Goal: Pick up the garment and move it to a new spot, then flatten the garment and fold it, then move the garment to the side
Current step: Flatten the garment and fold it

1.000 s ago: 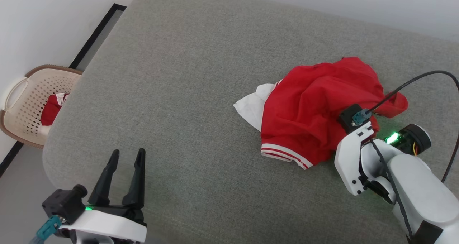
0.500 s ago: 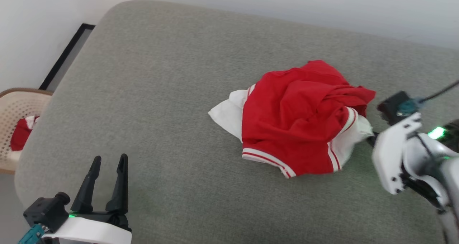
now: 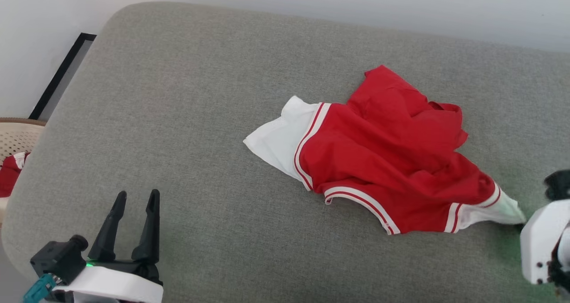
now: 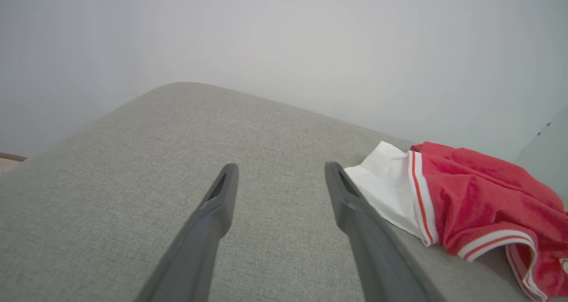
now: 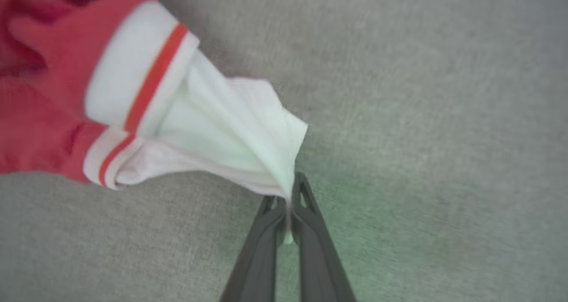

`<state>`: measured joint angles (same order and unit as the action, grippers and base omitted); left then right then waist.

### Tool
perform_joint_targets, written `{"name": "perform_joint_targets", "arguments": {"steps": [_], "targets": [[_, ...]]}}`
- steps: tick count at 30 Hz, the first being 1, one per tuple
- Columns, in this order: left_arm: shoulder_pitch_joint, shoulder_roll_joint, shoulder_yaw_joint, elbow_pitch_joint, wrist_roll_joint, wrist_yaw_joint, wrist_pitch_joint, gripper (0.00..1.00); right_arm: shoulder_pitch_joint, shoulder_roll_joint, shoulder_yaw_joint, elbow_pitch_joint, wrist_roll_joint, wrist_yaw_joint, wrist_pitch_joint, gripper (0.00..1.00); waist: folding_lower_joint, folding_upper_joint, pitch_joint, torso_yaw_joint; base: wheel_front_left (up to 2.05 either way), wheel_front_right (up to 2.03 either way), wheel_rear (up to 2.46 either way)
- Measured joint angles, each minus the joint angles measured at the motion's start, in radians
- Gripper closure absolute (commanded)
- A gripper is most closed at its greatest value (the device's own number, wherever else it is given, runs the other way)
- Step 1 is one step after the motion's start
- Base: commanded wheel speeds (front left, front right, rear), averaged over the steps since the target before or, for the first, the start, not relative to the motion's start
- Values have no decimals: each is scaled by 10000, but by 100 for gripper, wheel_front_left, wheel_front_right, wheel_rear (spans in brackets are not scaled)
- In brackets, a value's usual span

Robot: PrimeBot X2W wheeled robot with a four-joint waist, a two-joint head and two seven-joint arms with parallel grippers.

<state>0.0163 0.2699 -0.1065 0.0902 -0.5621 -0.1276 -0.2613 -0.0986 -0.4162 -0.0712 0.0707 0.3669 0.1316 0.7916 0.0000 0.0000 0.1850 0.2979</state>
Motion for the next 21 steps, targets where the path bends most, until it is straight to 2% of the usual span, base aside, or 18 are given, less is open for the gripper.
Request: {"name": "perform_joint_targets", "arguments": {"steps": [3,4,5,6,10,14,17,21], "targets": [[-148,113,-82,48,-35,0,0,0,-353,267,71,924,111,2,-397,100,0,0,13,-80,0,0,0],[-193,178,-194,88,-35,0,0,0,-507,249,171,1149,10,2,-614,87,0,0,8,-99,0,0,0],[-244,244,-280,157,-35,-2,0,0,-700,270,211,1384,17,2,-800,53,0,0,-4,-121,0,0,0],[-300,322,-382,196,-67,0,0,0,-871,334,205,1626,29,2,-940,0,0,0,-17,-151,0,0,0],[-688,784,-890,387,-420,-2,0,0,-1295,334,502,2013,25,2,-1172,0,0,0,-77,-315,0,0,0],[-1245,1467,-1440,523,-779,-2,236,0,-1458,334,610,1699,105,2,-1521,0,0,0,-160,-601,0,0,0],[-1748,1954,-1839,554,-1198,-2,819,0,-1538,416,479,1271,100,2,-1906,0,0,0,-204,-900,0,0,0],[-2401,2602,-2353,790,-1488,-2,2004,0,-1575,943,35,568,-107,2,-2585,0,0,0,-224,-1390,0,0,0]]}}
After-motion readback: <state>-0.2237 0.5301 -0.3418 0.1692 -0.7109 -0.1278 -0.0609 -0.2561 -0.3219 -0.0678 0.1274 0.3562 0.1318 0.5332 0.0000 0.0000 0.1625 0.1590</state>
